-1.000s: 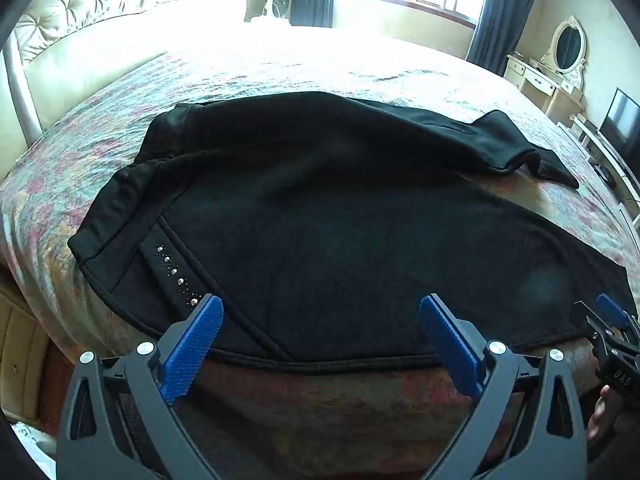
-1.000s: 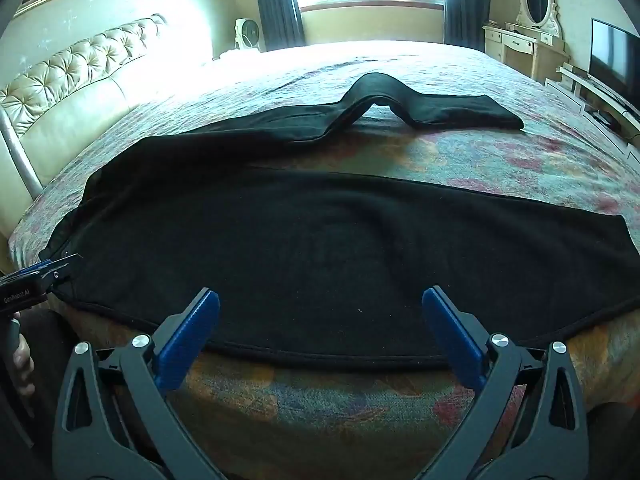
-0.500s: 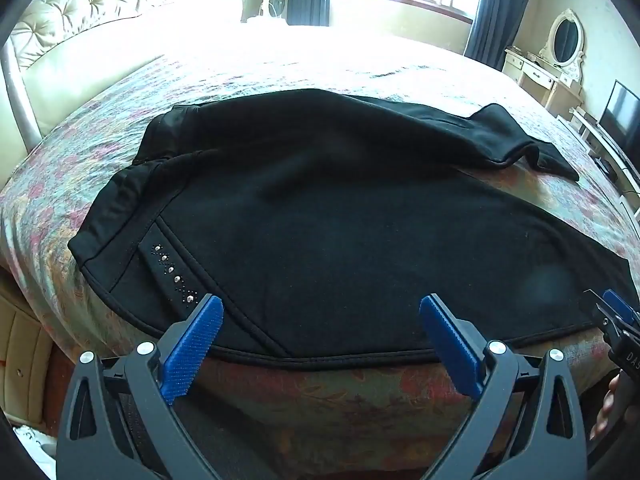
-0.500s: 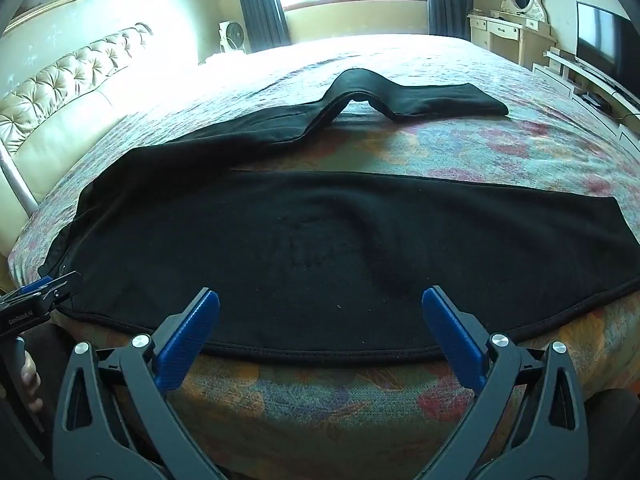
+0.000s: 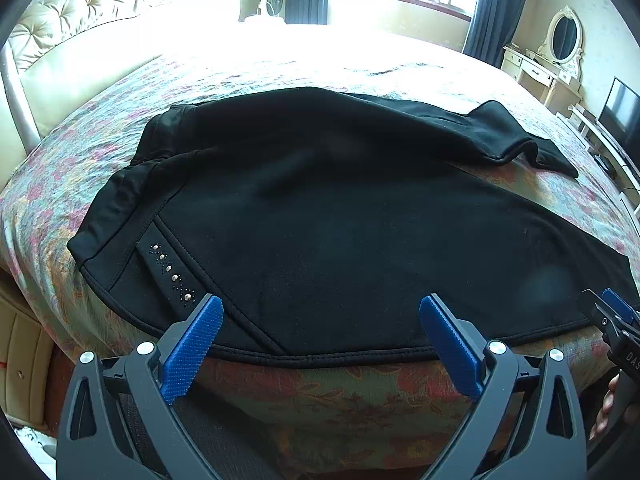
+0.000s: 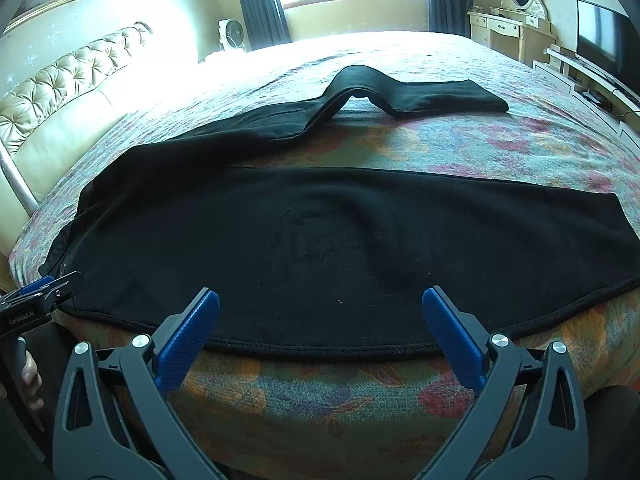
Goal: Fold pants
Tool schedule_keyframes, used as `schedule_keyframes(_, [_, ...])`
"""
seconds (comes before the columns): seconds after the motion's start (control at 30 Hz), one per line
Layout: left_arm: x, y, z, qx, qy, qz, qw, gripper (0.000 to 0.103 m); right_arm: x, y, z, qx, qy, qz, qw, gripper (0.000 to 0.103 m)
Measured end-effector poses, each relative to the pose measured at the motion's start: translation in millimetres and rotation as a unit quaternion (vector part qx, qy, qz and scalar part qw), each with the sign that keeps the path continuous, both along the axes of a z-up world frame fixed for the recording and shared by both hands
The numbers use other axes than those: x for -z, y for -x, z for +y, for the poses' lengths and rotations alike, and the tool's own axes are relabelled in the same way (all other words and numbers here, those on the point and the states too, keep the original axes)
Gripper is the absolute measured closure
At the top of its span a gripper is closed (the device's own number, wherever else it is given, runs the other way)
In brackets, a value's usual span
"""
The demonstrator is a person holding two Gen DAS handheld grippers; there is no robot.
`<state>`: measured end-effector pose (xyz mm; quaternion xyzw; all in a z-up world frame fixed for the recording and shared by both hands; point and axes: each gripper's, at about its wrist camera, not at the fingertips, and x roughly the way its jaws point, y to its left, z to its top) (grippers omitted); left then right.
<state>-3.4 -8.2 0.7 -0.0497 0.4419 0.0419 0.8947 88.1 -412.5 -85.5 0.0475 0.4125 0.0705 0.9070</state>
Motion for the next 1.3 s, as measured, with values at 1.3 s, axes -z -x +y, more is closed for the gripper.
schedule_keyframes(1.3, [1.6, -1.0, -3.8, 0.004, -0.001, 0.009, 1.0000, 0.004, 1.4, 0.3, -2.3, 0.003, -0.004, 0.008, 1.000, 0.002])
